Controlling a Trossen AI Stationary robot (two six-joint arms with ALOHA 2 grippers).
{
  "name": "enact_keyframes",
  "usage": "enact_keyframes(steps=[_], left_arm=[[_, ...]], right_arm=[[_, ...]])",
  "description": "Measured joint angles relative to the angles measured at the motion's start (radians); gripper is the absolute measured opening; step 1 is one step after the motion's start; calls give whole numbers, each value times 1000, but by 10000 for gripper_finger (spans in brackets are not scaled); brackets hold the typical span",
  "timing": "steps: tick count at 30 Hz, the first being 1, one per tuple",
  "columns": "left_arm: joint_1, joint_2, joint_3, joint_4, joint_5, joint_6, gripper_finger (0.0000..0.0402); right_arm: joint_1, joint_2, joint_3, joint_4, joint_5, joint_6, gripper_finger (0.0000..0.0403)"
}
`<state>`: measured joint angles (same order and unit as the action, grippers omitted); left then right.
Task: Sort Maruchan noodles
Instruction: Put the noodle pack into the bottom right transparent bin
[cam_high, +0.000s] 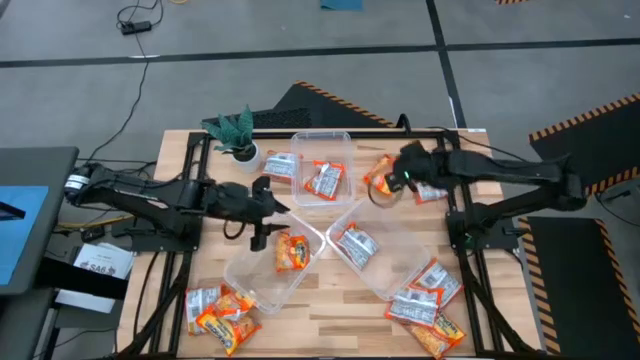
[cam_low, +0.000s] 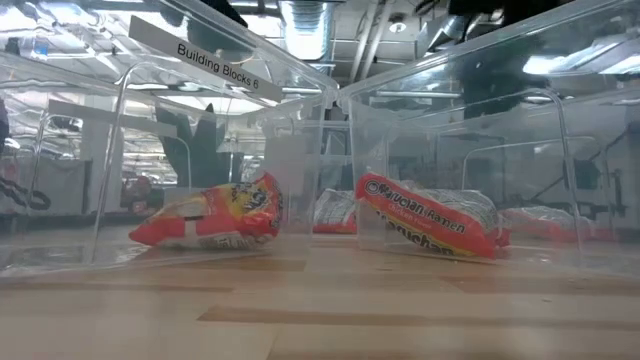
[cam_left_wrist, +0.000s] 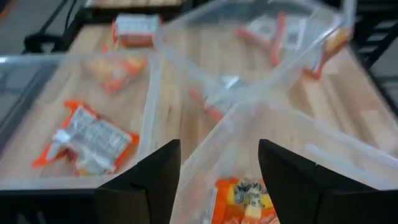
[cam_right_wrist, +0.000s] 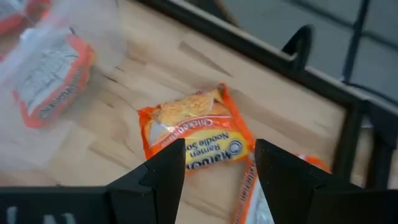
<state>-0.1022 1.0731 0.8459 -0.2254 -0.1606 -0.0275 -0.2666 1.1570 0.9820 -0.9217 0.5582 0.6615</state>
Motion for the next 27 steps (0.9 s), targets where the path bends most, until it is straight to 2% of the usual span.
enact_keyframes(steps=[4,6,10,13,18,27], left_arm=[[71,-86,-128,199,86,24,204],[99,-131,-195,326,132,24,204],[144,-219,-328,540,188,15,204],[160,-270,-404,633,204,-22,204],[163,-324,-471,641,206,-75,203],[162,-326,-478,638,205,-76,203]], right_arm=[[-167,42,-54,186,-232,-141,214],[-239,62,-77,236,-290,-162,214],[-330,116,-93,246,-275,-139,214],[-356,162,-110,274,-300,-132,214],[-360,253,-133,285,-349,-136,214],[-342,401,-140,399,-355,-138,214]])
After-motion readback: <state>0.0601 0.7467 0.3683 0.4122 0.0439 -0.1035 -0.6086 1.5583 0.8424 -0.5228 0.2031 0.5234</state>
